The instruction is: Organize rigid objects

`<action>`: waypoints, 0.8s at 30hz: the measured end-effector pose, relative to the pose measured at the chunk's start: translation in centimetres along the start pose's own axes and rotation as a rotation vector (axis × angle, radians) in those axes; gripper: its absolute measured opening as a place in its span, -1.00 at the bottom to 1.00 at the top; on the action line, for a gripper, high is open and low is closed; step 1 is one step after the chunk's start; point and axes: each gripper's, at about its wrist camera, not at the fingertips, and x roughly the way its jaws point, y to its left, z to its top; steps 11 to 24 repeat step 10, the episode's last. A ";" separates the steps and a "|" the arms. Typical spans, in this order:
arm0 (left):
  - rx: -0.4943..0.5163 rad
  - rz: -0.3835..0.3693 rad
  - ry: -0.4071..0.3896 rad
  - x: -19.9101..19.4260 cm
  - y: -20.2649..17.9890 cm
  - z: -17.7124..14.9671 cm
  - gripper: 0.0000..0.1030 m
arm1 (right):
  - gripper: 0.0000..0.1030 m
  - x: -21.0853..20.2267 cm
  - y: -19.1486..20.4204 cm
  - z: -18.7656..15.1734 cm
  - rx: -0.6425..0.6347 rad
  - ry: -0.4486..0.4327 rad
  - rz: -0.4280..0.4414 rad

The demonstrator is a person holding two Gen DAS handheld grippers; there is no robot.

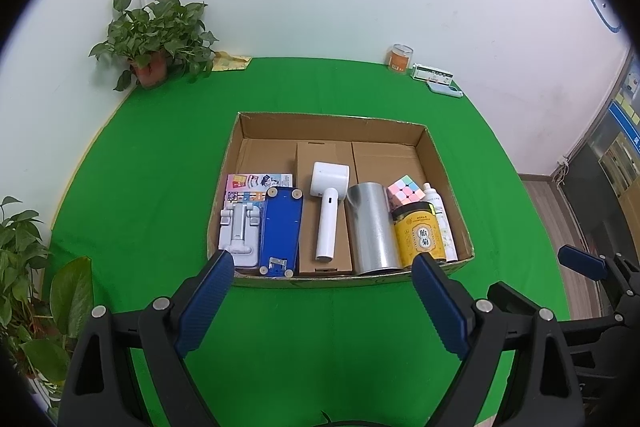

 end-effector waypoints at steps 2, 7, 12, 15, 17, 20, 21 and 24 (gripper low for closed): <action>-0.005 -0.003 0.002 0.0 0.0 -0.2 0.76 | 0.98 0.0 0.0 -0.1 -0.001 0.000 0.001; 0.016 0.008 -0.039 -0.7 -0.6 -0.6 0.76 | 0.98 0.0 -0.3 -0.1 0.001 0.000 0.001; 0.008 0.026 -0.019 -0.3 -0.7 -0.6 0.76 | 0.98 0.1 -0.6 -0.2 0.002 0.003 0.004; 0.008 0.026 -0.019 -0.3 -0.7 -0.6 0.76 | 0.98 0.1 -0.6 -0.2 0.002 0.003 0.004; 0.008 0.026 -0.019 -0.3 -0.7 -0.6 0.76 | 0.98 0.1 -0.6 -0.2 0.002 0.003 0.004; 0.008 0.026 -0.019 -0.3 -0.7 -0.6 0.76 | 0.98 0.1 -0.6 -0.2 0.002 0.003 0.004; 0.008 0.026 -0.019 -0.3 -0.7 -0.6 0.76 | 0.98 0.1 -0.6 -0.2 0.002 0.003 0.004; 0.008 0.026 -0.019 -0.3 -0.7 -0.6 0.76 | 0.98 0.1 -0.6 -0.2 0.002 0.003 0.004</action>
